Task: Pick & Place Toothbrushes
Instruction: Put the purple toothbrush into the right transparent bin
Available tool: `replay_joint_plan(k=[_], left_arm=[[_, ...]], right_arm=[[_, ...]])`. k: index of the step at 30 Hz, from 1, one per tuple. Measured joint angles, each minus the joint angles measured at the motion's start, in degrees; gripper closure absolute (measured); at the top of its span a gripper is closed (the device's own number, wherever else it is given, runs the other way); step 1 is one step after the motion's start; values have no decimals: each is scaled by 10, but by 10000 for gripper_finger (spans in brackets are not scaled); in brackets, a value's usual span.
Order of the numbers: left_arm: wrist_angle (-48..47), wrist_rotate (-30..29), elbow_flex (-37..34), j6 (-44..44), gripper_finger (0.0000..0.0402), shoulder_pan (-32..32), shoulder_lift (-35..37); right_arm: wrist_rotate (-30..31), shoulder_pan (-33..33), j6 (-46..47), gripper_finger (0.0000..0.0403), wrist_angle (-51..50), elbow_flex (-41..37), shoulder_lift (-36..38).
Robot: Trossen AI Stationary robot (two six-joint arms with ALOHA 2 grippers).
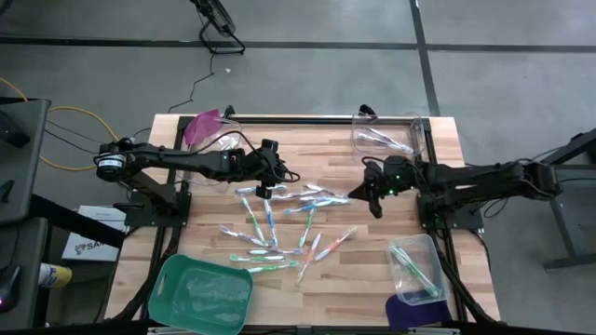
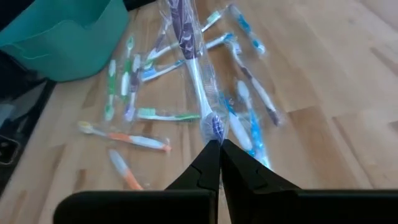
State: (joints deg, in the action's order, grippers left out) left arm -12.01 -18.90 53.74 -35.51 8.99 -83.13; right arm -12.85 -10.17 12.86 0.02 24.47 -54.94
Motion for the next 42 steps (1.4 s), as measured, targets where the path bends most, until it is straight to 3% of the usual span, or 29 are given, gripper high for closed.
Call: replay_joint_plan(k=[9, 17, 28, 37, 42], left_arm=[[0, 0, 0, 0, 225, 0, 0], [1, 0, 0, 2, 225, 0, 0], [2, 0, 0, 3, 225, 0, 0], [1, 0, 0, 7, 225, 0, 0], [1, 0, 0, 9, 225, 0, 0]], right_arm=[[163, -1, -41, 400, -20, 0, 52], [321, -1, -59, 400, -102, 0, 110], [599, -1, -110, 400, -195, 0, 123], [693, -2, -109, 400, -226, 0, 109], [719, -38, -94, 400, -225, 0, 85]])
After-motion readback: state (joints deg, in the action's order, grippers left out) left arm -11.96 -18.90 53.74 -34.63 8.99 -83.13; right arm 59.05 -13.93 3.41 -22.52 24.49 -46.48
